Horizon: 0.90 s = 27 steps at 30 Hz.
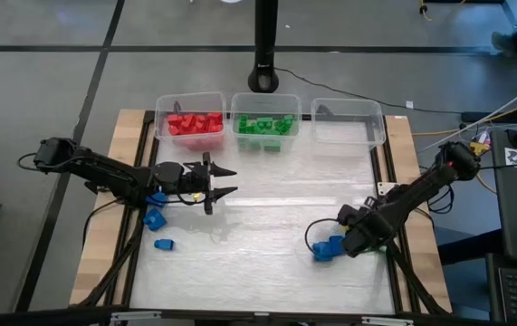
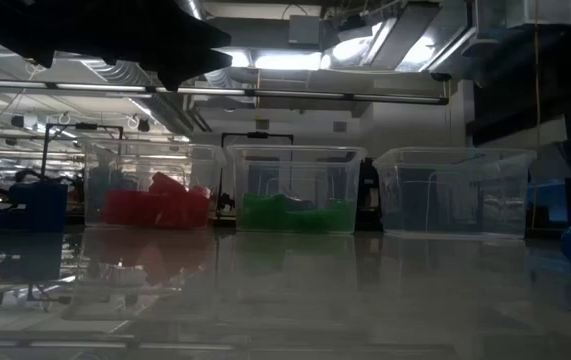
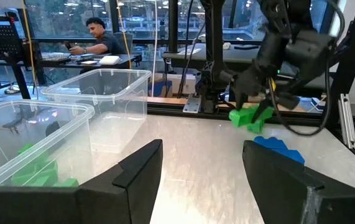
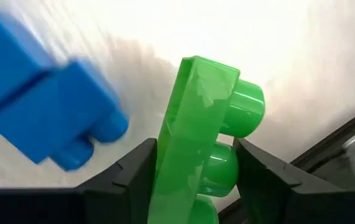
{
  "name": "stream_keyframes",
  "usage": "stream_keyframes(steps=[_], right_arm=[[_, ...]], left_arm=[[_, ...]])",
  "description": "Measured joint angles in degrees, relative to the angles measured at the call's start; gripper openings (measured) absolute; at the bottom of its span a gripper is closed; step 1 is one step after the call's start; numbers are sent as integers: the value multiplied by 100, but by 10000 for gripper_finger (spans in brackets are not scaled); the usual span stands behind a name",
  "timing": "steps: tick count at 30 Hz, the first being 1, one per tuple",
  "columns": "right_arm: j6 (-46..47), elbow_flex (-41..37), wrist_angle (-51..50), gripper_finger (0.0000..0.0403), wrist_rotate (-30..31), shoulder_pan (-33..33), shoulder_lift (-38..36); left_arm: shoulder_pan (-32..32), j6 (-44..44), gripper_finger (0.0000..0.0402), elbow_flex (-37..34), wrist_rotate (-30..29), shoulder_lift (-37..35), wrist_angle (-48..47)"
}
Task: Sort blocks
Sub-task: Put the green game piece into the middle transparent bin
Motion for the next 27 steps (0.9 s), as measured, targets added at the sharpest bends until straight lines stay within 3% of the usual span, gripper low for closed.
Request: stream_keyframes(steps=[12, 23, 27], right_arm=[[-2041, 851, -401, 185, 1822, -1434, -591], [-5216, 1749, -142, 184, 3223, -3701, -701], [-6403, 1889, 194, 184, 3428, -4675, -696]], left_arm=[[0, 28, 212, 0, -1, 0, -2], [0, 52, 212, 0, -1, 0, -3], [0, 43, 212, 0, 0, 0, -2]])
